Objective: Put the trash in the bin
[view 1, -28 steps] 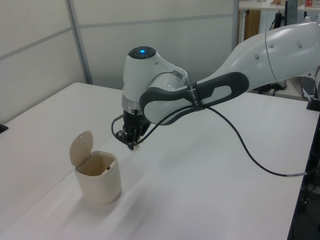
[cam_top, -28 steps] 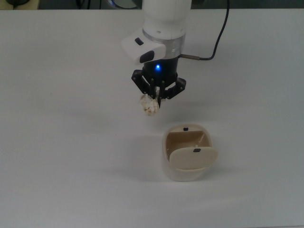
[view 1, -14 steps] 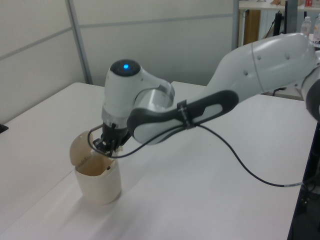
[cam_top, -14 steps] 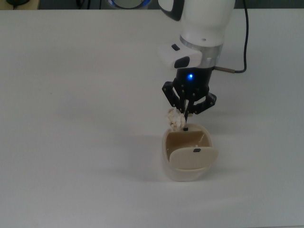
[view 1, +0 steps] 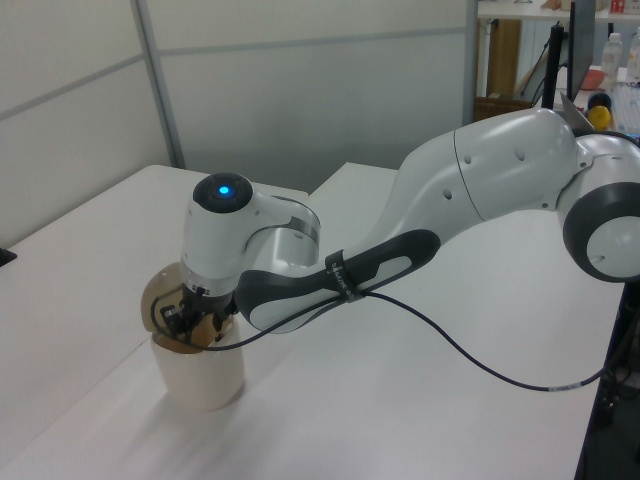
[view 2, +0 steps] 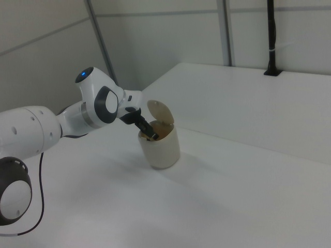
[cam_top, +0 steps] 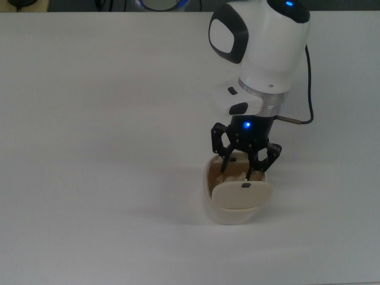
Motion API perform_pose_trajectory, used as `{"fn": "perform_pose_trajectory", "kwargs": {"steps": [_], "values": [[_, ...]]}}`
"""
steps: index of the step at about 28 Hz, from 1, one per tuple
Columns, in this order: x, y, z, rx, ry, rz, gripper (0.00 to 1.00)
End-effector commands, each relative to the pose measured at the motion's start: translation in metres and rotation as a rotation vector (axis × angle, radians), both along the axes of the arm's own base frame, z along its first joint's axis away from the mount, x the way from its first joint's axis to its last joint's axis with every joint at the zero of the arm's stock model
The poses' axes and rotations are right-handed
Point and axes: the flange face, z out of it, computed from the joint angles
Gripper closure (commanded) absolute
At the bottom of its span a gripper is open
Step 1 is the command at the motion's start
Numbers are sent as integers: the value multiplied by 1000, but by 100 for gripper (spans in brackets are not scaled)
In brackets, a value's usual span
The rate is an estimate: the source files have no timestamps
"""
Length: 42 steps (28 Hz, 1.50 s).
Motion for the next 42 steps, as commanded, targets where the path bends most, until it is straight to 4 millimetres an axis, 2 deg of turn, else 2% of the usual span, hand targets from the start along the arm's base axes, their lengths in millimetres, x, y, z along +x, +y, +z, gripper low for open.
{"fn": "perform_pose_trajectory", "kwargs": {"steps": [1,6,8,12,16,22,25,29,32,33,37,39,42], "values": [[3,-5,29,5,-52,-25,0],[-2,-20,70,24,-93,-38,0],[-5,-33,85,26,-91,-33,0],[-12,-49,92,26,6,10,0],[-30,-73,104,37,189,132,0],[-68,-109,120,-7,452,287,0],[-81,-143,134,-19,523,332,0],[-95,-186,141,-30,604,421,0],[-99,-215,149,-33,604,454,0],[-101,-237,153,-32,603,466,0],[-112,-269,168,-39,596,500,0],[-121,-293,183,-43,576,491,0],[-131,-311,194,-43,572,495,0]]}}
